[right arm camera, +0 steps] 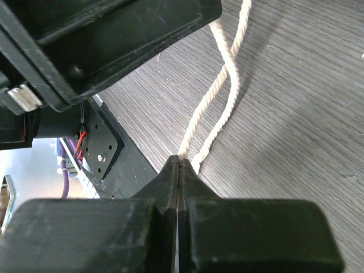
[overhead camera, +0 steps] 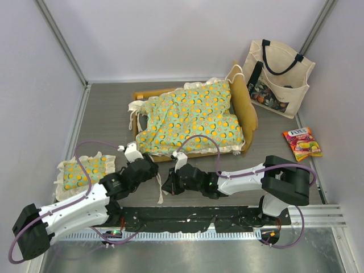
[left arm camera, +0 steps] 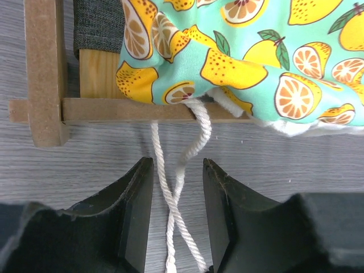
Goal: Set up the pet bed
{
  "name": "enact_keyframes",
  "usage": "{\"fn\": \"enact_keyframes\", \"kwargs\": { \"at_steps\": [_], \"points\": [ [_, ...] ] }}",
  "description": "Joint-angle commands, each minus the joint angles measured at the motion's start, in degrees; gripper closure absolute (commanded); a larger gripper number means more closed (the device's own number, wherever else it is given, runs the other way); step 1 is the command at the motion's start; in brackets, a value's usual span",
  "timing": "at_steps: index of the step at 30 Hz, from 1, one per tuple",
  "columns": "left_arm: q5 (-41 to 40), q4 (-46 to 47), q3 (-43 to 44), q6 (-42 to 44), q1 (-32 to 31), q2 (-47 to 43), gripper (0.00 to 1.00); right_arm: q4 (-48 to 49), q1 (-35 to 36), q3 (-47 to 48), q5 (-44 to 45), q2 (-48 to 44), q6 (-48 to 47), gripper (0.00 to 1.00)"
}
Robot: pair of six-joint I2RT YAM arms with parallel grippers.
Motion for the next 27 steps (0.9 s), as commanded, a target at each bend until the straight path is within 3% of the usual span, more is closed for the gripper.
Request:
{"fn": "enact_keyframes", "kwargs": {
  "at_steps": [1,7,16,27],
  "points": [
    [-3.48,4.06,2.3,1.17,-0.26,1.82,0.58,1.08,-0.24,1.53,0.49,-1.0,-1.04,0.99],
    [-6.38,4.16,2.3,1.78,-0.26,1.56,0.69,0.99,-0.51,1.53,0.58,-1.09,-0.95,0.99],
    [-6.03,3.81,0.98,1.61,-0.17,0.16,1.0,3.18,-2.0,1.53,0.22,-1.7,2.64,0.99],
    [-1.2,-1.8,-2.01,1.7,-0.17,-9.77,1.0,11.53,-6.31,3.2,2.15,1.72,17.4,0.99]
  ]
}}
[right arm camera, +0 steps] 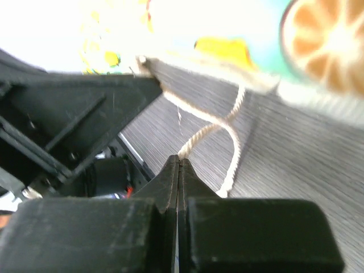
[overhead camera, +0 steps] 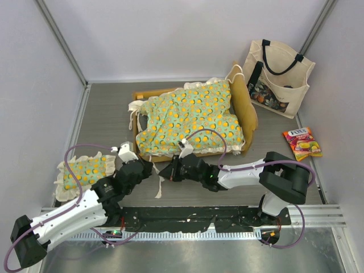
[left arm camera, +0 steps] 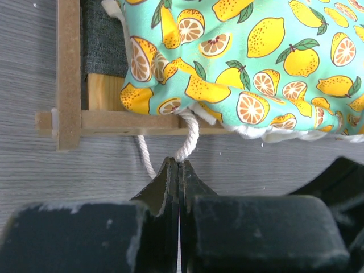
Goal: Set up the pet bed
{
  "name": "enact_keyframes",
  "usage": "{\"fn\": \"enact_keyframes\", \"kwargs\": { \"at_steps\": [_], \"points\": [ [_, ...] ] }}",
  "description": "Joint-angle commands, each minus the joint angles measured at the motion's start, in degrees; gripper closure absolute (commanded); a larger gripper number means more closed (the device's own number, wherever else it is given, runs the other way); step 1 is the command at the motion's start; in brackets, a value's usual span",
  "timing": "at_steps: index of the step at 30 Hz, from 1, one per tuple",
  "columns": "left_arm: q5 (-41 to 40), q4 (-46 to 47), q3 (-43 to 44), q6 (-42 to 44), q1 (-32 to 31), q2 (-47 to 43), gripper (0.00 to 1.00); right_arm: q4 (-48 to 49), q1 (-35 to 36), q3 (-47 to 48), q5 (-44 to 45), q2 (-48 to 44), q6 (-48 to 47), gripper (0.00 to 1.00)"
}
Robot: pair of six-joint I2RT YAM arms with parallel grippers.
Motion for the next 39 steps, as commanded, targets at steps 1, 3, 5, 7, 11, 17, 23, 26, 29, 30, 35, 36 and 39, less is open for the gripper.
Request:
{"fn": "enact_keyframes", "kwargs": {
  "at_steps": [1,3,5,7,11,17,23,26,29,30,35,36,39],
  "points": [
    [1.49,-2.71,-1.46,0.69,-0.17,-3.46,1.0,7.44,-0.67,2.87,2.66,1.68,8.32,0.99],
    [2.36,-4.46,-1.55,0.69,-0.26,-4.25,1.0,7.99,-0.85,3.4,3.71,2.56,10.6,0.99],
    [2.72,-5.17,-1.73,0.69,-0.26,-4.69,1.0,7.9,-0.85,3.92,5.21,3.43,11.41,0.99],
    [3.25,-5.53,-1.9,0.69,-0.26,-5.39,1.0,7.11,-0.93,4.89,7.05,3.96,12.37,0.99],
    [3.86,-6.49,-1.55,1.13,-0.26,-6.01,1.0,6.76,-0.93,5.42,11.01,5.11,14.48,0.99],
    [7.72,-6.67,-1.03,2.89,-0.26,-6.54,1.0,2.98,-1.11,8.85,15.05,7.13,15.89,0.99],
    [10.28,-6.76,-1.38,5.17,-0.26,-9.78,1.0,-1.85,-1.11,12.62,17.08,9.68,16.33,0.99],
    [11.07,-7.02,-1.47,6.23,-0.26,-11.19,1.0,-5.62,-1.02,14.11,17.87,10.91,16.24,0.99],
    [11.6,-7.2,-1.55,6.58,-0.17,-12.07,1.0,-7.04,-1.02,15.35,17.87,12.05,15.72,0.99],
    [12.04,-7.02,-1.55,6.76,-0.26,-12.25,1.0,-8.0,-1.02,15.96,17.26,12.49,15.45,0.99],
    [12.48,-4.39,-2.08,7.29,-0.26,-11.99,1.0,-8.54,-0.58,19.3,12.17,14.51,10.54,0.99],
    [12.48,-4.04,-2.08,7.29,-0.17,-11.55,1.0,-7.67,-0.41,19.31,10.77,14.6,9.75,0.99],
    [11.6,-3.94,-1.9,7.29,-0.26,-11.29,0.98,-5.64,-0.49,16.86,8.38,13.29,8.95,0.99]
  ]
}}
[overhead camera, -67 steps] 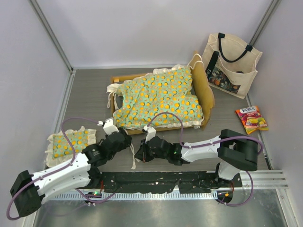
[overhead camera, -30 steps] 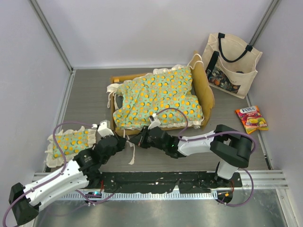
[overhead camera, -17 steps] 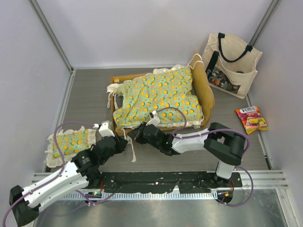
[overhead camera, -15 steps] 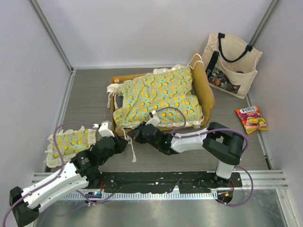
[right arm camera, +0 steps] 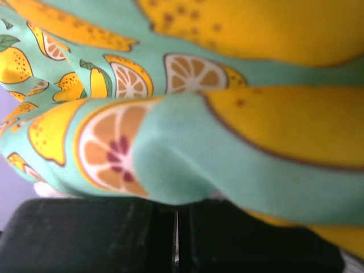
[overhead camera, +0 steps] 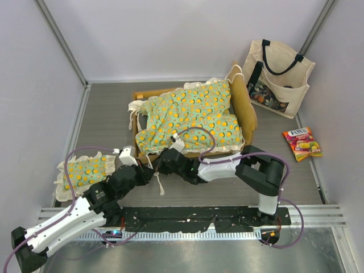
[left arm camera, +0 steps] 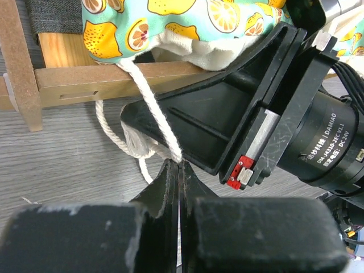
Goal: Set up the pet bed
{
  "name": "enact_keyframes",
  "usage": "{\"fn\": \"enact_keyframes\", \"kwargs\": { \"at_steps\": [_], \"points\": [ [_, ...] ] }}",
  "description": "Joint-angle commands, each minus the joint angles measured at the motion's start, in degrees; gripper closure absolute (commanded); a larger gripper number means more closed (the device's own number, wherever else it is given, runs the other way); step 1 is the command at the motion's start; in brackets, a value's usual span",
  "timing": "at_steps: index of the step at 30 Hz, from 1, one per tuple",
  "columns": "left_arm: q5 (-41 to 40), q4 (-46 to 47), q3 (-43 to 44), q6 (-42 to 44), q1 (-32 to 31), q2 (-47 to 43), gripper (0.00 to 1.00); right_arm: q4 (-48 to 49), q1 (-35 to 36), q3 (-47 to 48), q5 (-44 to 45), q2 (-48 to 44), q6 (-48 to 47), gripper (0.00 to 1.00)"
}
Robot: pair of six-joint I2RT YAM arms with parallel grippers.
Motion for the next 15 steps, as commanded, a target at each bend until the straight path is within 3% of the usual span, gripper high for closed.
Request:
{"fn": "enact_keyframes", "kwargs": {
  "at_steps": [1,4,8,15],
  "points": [
    [-0.7,2.68,0.0,1.1,-0.17,0.41,0.93,3.43,0.12,-1.7,-4.9,-1.29,-3.31,0.99],
    [-1.58,2.07,0.08,0.93,-0.26,0.41,0.83,4.67,-0.06,-2.33,-7.72,-1.21,-3.23,0.99],
    [-2.99,0.57,0.35,0.05,-0.26,-0.29,0.61,7.3,-0.15,-3.12,-12.03,-0.24,-2.62,0.99],
    [-5.97,-4.95,1.58,-0.66,-0.26,-4.24,0.48,9.68,-1.11,-3.12,-16.24,1.95,-1.3,0.99]
  ]
}}
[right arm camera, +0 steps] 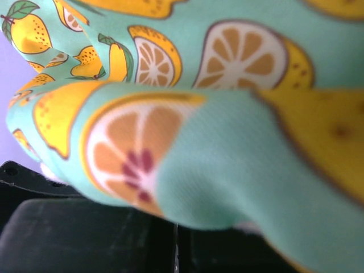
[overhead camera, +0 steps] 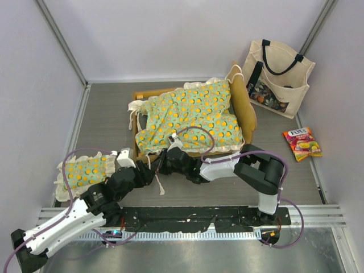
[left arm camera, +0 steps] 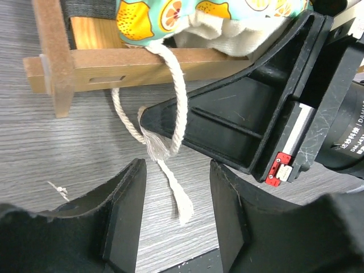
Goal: Set up the pet bed
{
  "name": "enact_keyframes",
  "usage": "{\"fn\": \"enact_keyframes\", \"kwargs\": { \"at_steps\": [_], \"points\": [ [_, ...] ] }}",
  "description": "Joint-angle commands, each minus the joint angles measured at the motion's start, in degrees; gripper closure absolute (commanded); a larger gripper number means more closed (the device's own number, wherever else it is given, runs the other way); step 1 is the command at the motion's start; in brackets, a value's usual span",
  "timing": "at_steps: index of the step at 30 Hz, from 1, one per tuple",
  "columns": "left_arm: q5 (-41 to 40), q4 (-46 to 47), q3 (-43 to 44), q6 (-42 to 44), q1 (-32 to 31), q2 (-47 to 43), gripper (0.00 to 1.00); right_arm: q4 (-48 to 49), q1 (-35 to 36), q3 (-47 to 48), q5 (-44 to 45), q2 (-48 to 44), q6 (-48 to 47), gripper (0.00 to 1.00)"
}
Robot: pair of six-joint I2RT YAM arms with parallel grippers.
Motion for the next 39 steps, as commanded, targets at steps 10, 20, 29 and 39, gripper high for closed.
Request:
{"fn": "enact_keyframes", "kwargs": {
  "at_steps": [10,20,29,39],
  "points": [
    [-9.59,-6.23,-0.96,-11.82,-0.11,-7.35,0.55,2.51,-0.79,-0.15,-7.12,1.91,1.11,0.99],
    [-9.77,-1.65,-3.08,-12.35,-0.11,-5.07,0.61,3.48,-1.32,-0.41,-7.92,2.09,1.9,0.99],
    [-10.56,6.95,-6.51,-10.77,-0.11,-5.69,0.56,3.92,-1.49,-0.5,-8.79,1.56,1.99,0.99],
    [-7.93,14.87,-8.44,-5.5,-0.11,-4.37,0.6,8.31,-1.67,-1.56,-13.28,0.25,3.39,0.99]
  ]
}}
